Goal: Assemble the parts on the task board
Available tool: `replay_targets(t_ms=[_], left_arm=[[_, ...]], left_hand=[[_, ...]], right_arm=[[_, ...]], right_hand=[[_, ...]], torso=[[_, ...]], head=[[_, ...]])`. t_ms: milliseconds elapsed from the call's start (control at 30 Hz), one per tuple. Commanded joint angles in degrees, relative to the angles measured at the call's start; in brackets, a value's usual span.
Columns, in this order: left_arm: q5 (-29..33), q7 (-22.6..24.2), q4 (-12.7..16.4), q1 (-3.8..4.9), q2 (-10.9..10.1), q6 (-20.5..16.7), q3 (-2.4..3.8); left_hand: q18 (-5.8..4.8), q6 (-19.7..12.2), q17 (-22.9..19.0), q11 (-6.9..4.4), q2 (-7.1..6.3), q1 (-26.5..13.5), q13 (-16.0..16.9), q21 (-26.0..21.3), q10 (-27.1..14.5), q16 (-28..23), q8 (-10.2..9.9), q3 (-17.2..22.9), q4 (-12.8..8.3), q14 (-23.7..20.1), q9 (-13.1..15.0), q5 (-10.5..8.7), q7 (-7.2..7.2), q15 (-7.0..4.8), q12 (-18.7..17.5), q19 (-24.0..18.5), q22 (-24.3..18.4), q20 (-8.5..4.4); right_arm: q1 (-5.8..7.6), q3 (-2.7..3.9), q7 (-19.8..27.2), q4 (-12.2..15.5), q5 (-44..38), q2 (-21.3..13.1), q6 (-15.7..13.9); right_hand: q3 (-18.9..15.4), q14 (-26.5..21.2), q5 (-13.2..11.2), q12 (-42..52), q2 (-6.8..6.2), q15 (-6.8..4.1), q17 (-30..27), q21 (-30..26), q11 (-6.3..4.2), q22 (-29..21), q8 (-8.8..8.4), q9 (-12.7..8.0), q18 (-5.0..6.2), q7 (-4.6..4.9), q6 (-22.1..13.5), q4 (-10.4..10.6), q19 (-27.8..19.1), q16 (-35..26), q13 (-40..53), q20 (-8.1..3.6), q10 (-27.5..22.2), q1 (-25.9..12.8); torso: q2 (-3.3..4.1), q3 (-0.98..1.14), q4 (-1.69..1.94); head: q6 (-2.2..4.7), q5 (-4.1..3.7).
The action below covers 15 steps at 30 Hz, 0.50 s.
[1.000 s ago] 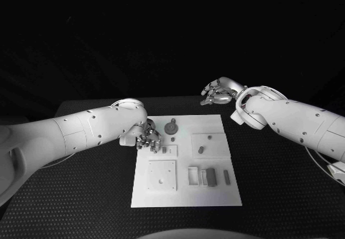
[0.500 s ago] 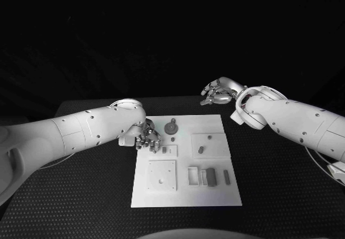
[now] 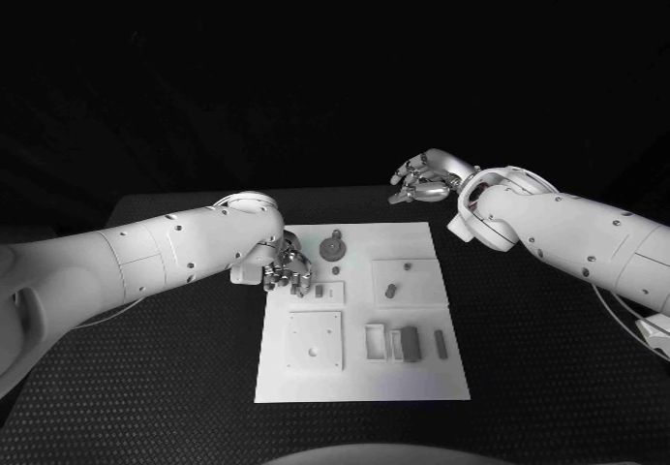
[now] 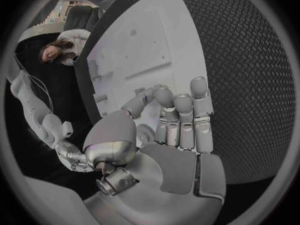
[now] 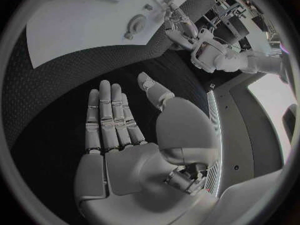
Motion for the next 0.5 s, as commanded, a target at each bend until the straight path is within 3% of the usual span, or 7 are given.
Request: replay_targets(t_ms=[33, 500], left_arm=[[-1.13, -1.48, 0.09, -1.11, -0.12, 1.08, -0.62], [-1.3, -1.32, 0.03, -1.15, -0.08, 0.08, -0.62]], left_hand=[[1.2, 4.19, -0.08, -0.52, 1.25, 1.57, 0.03, -0.3, 0.17, -0.16, 0.01, 0.52, -0.01, 0.01, -0.12, -0.02, -1.96, -0.01, -0.29, -0.33, 0.96, -0.2], [1.3, 4.47, -0.08, -0.52, 0.87, 2.73, -0.01, -0.32, 0.26, -0.19, -0.57, 0.39, 0.1, 0.06, -0.24, -0.74, -1.95, 0.06, -0.47, -0.29, 0.99, -0.09]], right_arm=[[-0.02, 0.0, 0.61, 0.02, 0.03, 0.05, 0.71], [-0.03, 0.0, 0.64, 0.02, 0.03, 0.04, 0.73]], right_hand=[[-0.25, 0.03, -0.24, -0.37, 0.19, 0.3, 0.09, -0.23, 0.24, 0.05, 0.26, -0.07, -0.59, 0.63, -0.4, -0.01, -0.25, -0.39, -0.09, 0.01, -0.16, 0.53], [-0.26, 0.02, -0.24, -0.37, 0.22, 0.31, 0.15, -0.27, 0.24, 0.07, 0.27, -0.09, -0.59, 0.63, -0.4, -0.02, -0.26, -0.45, -0.1, 0.02, -0.17, 0.54]], torso=[[-0.03, 0.02, 0.02], [0.03, -0.03, -0.01]], head=[[0.02, 0.09], [0.19, 0.06]])
